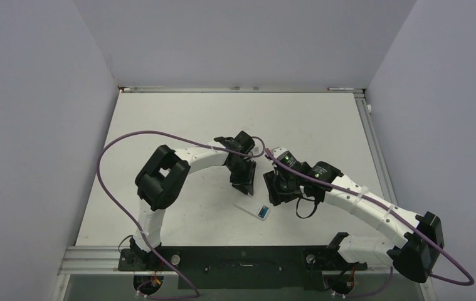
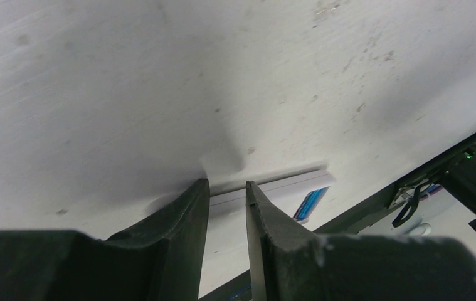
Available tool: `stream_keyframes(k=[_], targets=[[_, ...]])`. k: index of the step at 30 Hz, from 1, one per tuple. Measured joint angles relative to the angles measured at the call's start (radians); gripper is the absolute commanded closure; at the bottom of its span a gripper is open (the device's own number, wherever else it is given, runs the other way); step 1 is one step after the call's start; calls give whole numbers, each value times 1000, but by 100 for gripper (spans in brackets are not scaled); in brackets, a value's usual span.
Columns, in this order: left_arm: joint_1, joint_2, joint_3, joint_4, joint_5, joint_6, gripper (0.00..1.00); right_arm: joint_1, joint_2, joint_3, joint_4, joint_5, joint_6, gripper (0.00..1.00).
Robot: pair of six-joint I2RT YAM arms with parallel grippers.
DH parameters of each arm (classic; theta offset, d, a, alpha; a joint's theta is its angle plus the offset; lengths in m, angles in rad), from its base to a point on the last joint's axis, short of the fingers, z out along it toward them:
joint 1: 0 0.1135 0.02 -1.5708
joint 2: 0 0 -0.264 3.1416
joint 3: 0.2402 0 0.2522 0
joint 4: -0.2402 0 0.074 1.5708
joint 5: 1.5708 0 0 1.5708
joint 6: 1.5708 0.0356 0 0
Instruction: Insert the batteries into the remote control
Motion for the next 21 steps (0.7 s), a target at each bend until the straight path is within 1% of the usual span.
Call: stream_keyframes(k=[5, 8, 15, 21], targets=[[48, -69, -70, -3, -41, -4, 68, 4, 37, 32, -3, -3, -76, 91], [86, -138, -121, -2, -63, -14, 67, 4, 78, 72, -5, -20, -136, 91], [168, -385, -264, 2, -109, -39, 63, 11, 169, 148, -19, -33, -314, 91], [217, -566, -364, -8, -138, -37, 60, 22, 181, 159, -40, -68, -494, 91]])
